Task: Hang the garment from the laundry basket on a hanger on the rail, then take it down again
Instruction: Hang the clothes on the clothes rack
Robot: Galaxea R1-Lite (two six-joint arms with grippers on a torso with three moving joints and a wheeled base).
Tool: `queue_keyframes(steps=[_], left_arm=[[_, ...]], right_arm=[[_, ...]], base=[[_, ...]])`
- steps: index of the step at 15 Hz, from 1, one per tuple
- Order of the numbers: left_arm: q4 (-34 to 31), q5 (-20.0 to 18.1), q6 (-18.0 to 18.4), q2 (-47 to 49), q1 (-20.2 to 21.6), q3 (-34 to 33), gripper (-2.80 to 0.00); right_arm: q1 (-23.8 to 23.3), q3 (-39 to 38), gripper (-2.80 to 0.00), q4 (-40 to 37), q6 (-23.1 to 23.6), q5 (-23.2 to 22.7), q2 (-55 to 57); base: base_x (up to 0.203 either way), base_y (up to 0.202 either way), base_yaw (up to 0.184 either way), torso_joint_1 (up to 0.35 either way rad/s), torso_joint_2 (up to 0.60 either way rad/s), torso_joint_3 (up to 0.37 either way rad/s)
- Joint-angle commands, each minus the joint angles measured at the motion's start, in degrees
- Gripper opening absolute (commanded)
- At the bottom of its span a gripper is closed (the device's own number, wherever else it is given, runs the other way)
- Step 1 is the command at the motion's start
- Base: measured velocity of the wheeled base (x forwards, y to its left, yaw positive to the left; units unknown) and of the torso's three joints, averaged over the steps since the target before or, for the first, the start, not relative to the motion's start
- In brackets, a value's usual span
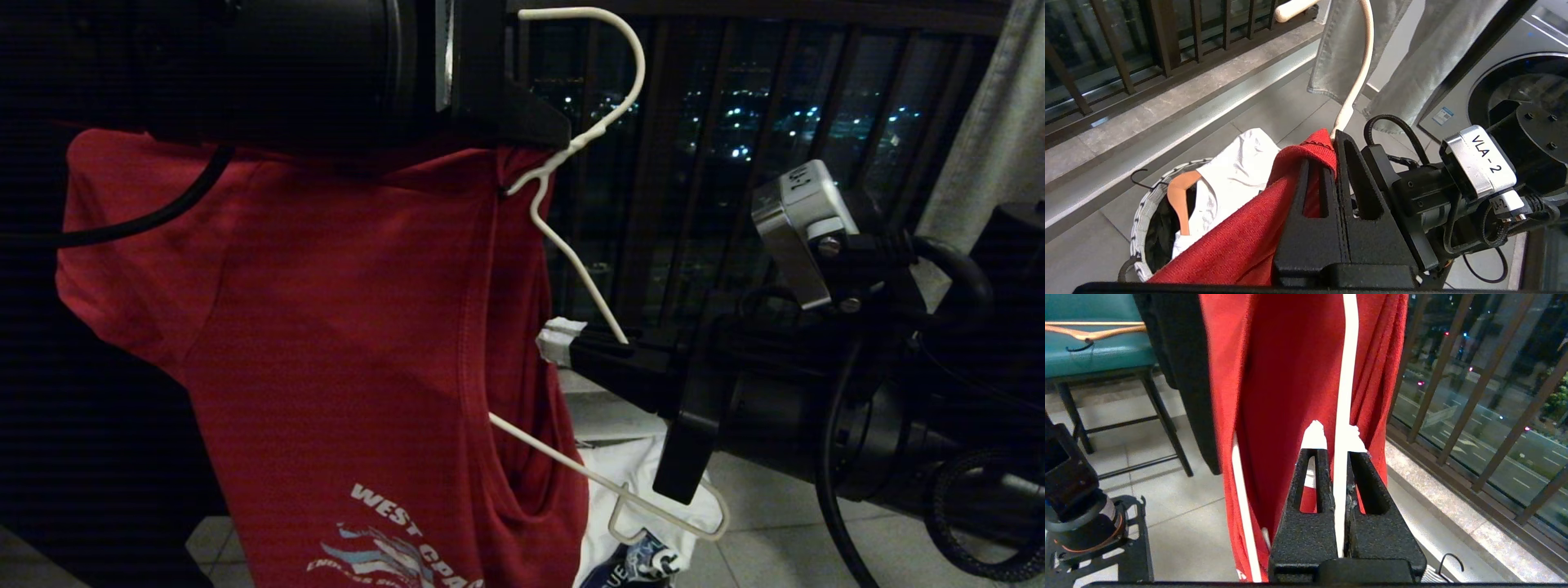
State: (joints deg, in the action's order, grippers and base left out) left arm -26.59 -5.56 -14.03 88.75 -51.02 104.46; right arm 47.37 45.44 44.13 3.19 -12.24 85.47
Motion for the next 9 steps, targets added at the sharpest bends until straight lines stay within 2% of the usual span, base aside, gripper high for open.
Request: queue_keyframes(steps=[1,6,7,8,9], left_arm=[[-0.48,-0.15,-0.12,0.02,-0.31,-0.14,-2.8],[-0.39,0.2,0.16,-0.08,-0.66,-0.13,-2.8],[-0.39,0.28,0.28,-0.22,-0.74,-0.5,-0.48],[-0.39,0.29,0.32,-0.49,-0.75,-0.91,0.0],[-0.39,0.29,0.33,-0.95,-0.9,-1.37,0.0]], right_arm=[[0.0,0.17,-2.8,0.43,0.06,-0.07,-0.3],[0.0,0.17,-2.8,0.43,0.06,-0.07,-0.65],[-0.02,0.26,-2.8,0.43,0.06,-0.07,-0.65],[0.0,0.26,-2.8,0.43,0.06,-0.07,-0.65],[0.0,0.26,-2.8,0.43,0.06,-0.07,-0.74]], base=[[0.0,0.0,0.0,0.0,0.0,0.0],[0.0,0.0,0.0,0.0,0.0,0.0],[0.0,0.0,0.0,0.0,0.0,0.0],[0.0,0.0,0.0,0.0,0.0,0.0],[0.0,0.0,0.0,0.0,0.0,0.0]])
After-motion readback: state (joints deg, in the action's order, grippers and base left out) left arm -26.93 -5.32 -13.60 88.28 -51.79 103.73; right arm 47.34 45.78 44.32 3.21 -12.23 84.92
